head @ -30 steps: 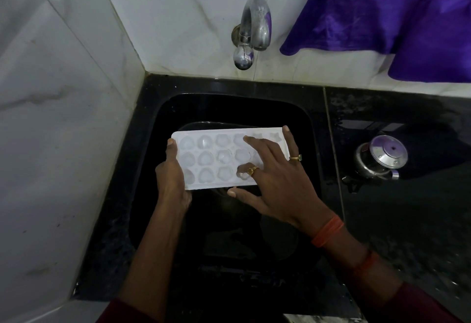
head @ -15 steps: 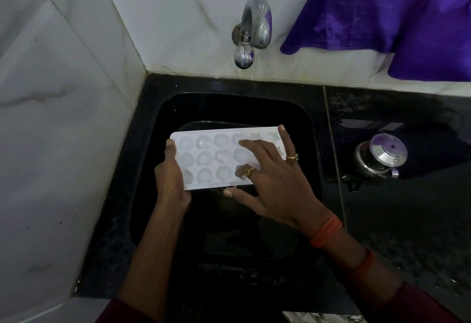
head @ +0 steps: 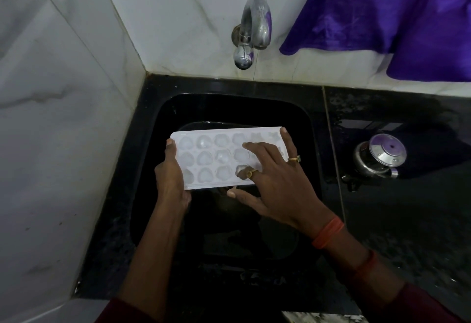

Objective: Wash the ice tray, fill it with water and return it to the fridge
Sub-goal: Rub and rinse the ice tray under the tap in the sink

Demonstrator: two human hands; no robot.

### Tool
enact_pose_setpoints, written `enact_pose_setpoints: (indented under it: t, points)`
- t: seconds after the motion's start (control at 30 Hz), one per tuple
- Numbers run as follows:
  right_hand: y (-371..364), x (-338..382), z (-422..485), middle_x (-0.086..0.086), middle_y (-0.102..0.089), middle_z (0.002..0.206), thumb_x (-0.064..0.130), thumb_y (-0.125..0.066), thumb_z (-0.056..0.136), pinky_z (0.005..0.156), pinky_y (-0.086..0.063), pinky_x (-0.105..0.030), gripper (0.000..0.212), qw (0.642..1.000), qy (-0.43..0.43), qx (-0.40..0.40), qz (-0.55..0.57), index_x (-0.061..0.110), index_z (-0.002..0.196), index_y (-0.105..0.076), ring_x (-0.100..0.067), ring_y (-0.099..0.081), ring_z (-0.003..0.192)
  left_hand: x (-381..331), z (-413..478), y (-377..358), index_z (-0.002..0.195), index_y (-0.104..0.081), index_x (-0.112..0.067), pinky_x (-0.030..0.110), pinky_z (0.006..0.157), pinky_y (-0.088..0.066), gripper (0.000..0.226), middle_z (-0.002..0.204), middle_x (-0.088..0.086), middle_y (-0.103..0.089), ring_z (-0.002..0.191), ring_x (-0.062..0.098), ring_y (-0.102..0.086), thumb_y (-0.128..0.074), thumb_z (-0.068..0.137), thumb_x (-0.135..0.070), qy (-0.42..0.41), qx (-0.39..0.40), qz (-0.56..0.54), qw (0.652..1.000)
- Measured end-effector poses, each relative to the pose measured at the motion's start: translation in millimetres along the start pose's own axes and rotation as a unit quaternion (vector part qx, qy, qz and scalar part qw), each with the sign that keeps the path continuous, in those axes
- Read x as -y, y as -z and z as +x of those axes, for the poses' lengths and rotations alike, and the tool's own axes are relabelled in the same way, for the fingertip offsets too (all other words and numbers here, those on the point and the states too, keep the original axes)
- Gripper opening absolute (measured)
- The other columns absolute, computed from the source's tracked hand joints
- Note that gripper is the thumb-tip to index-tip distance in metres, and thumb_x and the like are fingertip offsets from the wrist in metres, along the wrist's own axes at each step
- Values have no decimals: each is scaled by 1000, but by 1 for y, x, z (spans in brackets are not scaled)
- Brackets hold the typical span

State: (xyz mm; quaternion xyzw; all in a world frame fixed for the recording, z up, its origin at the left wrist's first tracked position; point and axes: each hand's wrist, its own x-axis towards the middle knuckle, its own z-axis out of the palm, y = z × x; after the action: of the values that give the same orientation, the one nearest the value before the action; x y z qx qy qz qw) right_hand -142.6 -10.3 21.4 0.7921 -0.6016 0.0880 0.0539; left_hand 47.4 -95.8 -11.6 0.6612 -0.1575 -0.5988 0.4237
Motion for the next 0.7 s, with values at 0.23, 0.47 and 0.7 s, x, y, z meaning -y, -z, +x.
enact_pose_setpoints:
  t: [0.23, 0.47, 0.7]
  points:
    - [2, -3, 2, -5, -61, 138, 73, -41, 95, 124, -8, -63, 57, 1000, -2, -20, 4, 31, 95, -79, -22, -57, 129, -2, 0, -1, 99, -70, -17, 37, 63, -60, 45, 97, 7, -77, 83, 27, -75, -55, 93, -59, 2, 2, -4, 1000]
    - [3, -8, 5, -7, -60, 140, 73, -36, 96, 124, -5, -62, 60, 999, -7, -30, -8, 32, 92, -80, -24, -56, 130, -4, 0, -2, 104, -70, -16, 40, 66, -61, 47, 99, 9, -76, 85, 29, -74, -55, 93, -59, 3, -2, -2, 1000]
    - [2, -7, 5, -8, -58, 142, 73, -36, 97, 125, -4, -61, 58, 1000, -11, -28, -1, 32, 98, -78, -23, -56, 131, -6, -3, -1, 107, -70, -15, 40, 65, -60, 48, 99, 8, -76, 86, 30, -74, -55, 93, -59, 6, 2, -8, 1000]
